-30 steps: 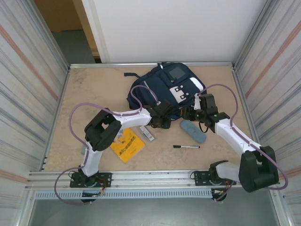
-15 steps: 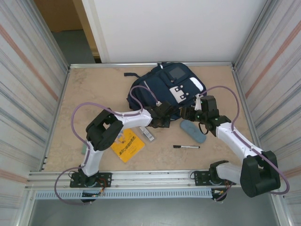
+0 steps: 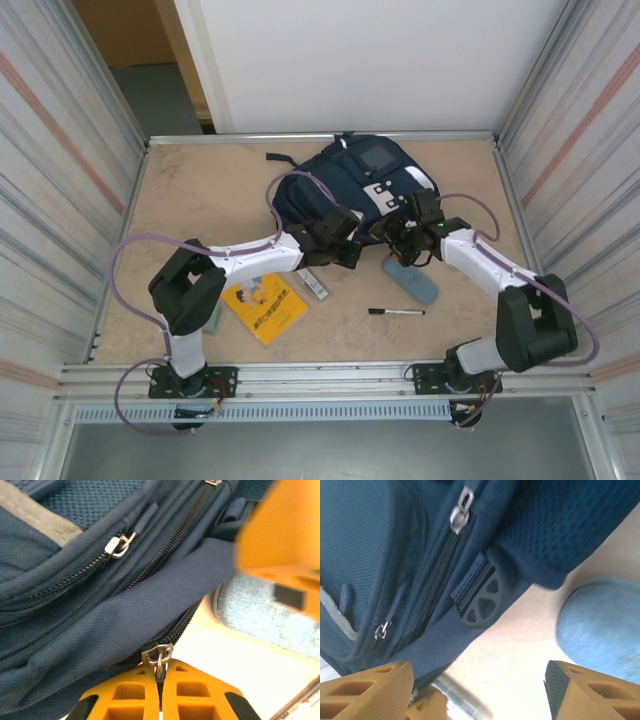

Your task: Pack the student bag

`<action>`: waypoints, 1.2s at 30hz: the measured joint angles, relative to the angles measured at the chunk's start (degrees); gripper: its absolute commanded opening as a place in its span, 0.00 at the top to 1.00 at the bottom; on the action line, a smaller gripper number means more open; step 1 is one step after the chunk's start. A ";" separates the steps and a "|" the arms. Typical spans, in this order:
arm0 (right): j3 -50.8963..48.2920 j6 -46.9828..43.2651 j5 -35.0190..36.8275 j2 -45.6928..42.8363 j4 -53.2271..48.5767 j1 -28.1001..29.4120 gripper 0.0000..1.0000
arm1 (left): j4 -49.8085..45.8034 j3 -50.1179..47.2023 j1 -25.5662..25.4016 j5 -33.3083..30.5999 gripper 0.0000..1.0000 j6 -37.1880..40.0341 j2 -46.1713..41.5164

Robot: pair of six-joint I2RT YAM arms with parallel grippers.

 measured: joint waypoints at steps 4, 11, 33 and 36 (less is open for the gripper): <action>4.11 6.12 -1.49 6.97 0.22 1.84 0.37 | 0.04 0.00 0.02 1.73 1.00 0.96 0.00; 6.56 10.58 -6.34 13.18 4.31 1.29 0.86 | 1.27 -1.31 0.00 1.09 1.00 2.21 -0.02; 7.91 -13.49 -14.84 12.33 0.44 -13.44 0.64 | 1.36 -11.41 12.35 2.75 1.00 6.29 -13.11; 8.50 -15.69 -13.42 12.07 -1.11 -13.22 0.57 | 1.55 -11.37 9.49 3.28 1.00 7.17 -12.63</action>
